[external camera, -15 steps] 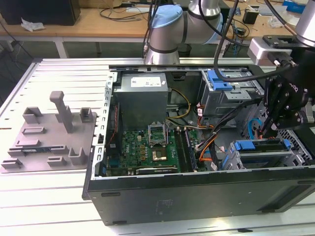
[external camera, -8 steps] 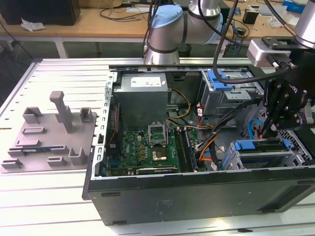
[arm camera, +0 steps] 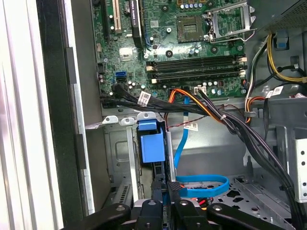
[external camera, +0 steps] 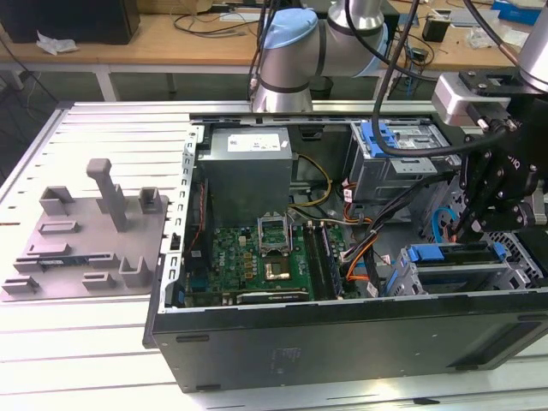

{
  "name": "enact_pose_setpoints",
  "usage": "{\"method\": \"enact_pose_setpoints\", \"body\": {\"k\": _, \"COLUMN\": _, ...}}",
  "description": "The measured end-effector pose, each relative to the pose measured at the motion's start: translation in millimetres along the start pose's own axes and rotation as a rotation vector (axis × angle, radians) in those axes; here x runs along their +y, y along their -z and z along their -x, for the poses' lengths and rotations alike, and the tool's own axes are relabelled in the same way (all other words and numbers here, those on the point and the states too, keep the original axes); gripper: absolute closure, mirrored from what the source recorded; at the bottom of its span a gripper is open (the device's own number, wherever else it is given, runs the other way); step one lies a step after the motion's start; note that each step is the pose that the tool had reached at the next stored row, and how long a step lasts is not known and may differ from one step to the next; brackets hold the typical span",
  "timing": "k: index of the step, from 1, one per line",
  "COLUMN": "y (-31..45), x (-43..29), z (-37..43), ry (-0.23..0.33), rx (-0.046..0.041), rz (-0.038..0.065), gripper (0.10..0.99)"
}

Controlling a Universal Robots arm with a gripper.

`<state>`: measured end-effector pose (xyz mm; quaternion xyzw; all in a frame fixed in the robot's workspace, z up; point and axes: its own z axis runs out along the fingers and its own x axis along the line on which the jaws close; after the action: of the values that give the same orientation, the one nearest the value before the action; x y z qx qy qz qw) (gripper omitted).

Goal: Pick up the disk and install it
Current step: 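Insert the second disk wire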

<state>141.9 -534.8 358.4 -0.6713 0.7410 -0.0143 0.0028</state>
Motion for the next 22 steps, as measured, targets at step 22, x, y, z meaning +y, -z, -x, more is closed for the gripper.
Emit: {"method": "enact_pose_setpoints", "body": {"k": 22, "y": -1.1, "x": -1.2, "z": 0.5, "ry": 0.027, "rx": -0.001, "rz": 0.0, "gripper": 0.925}}
